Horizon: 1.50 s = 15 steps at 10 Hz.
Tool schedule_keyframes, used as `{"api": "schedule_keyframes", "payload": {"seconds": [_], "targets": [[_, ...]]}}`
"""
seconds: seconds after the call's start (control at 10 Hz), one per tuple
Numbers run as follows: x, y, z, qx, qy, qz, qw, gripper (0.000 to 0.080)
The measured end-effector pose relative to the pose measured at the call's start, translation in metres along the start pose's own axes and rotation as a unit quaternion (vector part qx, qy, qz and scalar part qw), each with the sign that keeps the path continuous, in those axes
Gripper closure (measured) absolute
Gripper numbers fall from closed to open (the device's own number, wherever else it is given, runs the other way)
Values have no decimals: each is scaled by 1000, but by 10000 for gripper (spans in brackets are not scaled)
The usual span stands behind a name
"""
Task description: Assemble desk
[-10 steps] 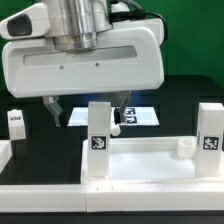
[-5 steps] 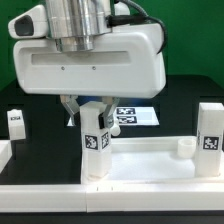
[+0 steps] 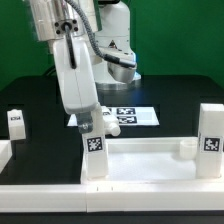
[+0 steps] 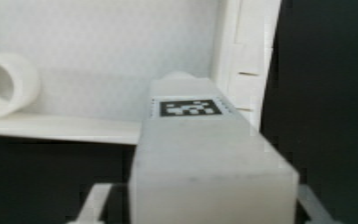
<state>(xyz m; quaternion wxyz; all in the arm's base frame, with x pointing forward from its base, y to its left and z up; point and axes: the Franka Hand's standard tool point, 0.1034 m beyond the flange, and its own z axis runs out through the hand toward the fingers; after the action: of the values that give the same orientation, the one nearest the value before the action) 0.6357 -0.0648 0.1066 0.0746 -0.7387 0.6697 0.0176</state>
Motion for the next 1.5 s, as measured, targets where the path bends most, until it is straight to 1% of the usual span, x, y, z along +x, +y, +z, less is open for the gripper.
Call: {"api": "schedule_keyframes", "payload": {"seconds": [0.2,0.3,0.4,0.5,0.6,0.7,0.8,0.9,1.0,1.1,1.2,1.3,1.4,1.5], "targets": [[0,0,0,0,0,1,1000,514],[0,0,0,0,0,-13,1000,448],[-4,-2,-2,1,0,-124,992,448],[-14,-5,-4,4,-3,-188,982,262],[-21,-6,-5,5,-4,-205,979,185],[-18,-5,-4,4,-3,-249,968,185],[-17,-5,-4,4,-3,-279,960,156],[-18,-5,-4,4,-2,-307,952,151],[-17,-8,-4,-5,25,-420,907,151],[-16,-9,-4,-6,31,-521,853,150],[-10,-8,-1,-11,26,-604,797,150],[-10,-8,-1,-9,27,-581,814,150],[-11,-8,0,-9,26,-574,818,150],[-10,-8,0,-9,27,-574,818,291]]}}
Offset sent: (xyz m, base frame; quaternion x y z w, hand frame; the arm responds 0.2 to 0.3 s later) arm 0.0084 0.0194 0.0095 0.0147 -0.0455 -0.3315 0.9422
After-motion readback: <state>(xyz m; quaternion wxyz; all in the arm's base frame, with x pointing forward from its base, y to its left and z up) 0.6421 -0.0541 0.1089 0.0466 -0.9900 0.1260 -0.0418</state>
